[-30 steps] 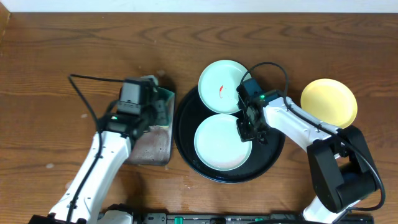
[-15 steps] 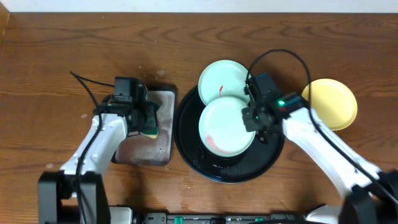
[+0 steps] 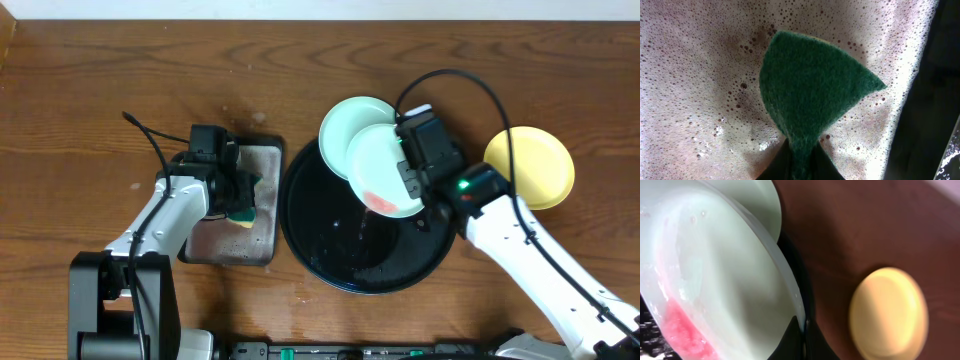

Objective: Clean dirty plates on tray and stack at the side
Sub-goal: 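Lift the pale green plate with the right gripper and carry it right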

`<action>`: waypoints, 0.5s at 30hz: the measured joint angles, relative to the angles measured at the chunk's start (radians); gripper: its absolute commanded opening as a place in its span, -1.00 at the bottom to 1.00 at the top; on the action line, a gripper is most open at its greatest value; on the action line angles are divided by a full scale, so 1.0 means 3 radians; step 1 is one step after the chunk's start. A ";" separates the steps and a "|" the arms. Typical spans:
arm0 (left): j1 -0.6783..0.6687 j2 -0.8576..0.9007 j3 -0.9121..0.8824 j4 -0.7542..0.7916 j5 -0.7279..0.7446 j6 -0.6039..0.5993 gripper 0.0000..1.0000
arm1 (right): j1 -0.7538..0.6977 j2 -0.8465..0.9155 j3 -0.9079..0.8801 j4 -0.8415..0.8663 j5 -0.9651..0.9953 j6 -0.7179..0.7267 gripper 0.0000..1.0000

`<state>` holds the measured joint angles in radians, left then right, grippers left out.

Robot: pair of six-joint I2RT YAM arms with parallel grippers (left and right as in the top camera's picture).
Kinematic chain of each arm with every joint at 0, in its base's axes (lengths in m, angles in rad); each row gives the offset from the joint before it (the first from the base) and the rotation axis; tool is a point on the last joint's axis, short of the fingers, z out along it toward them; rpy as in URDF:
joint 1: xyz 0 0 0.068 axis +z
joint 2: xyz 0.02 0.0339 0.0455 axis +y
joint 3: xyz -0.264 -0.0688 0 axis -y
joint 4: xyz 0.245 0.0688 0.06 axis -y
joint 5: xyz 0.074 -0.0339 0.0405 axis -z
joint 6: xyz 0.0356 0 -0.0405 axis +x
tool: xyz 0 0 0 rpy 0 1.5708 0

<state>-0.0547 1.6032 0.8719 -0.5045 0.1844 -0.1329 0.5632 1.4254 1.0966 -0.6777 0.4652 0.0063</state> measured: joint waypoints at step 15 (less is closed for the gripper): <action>0.0000 0.0000 0.0000 0.0010 0.0000 0.0001 -0.83 | 0.0984 0.0000 0.0000 0.0629 0.1350 -0.0942 -0.98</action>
<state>-0.0547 1.6032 0.8719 -0.5014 0.1844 -0.1326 0.8585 1.4254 1.0966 -0.4889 0.8703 -0.2764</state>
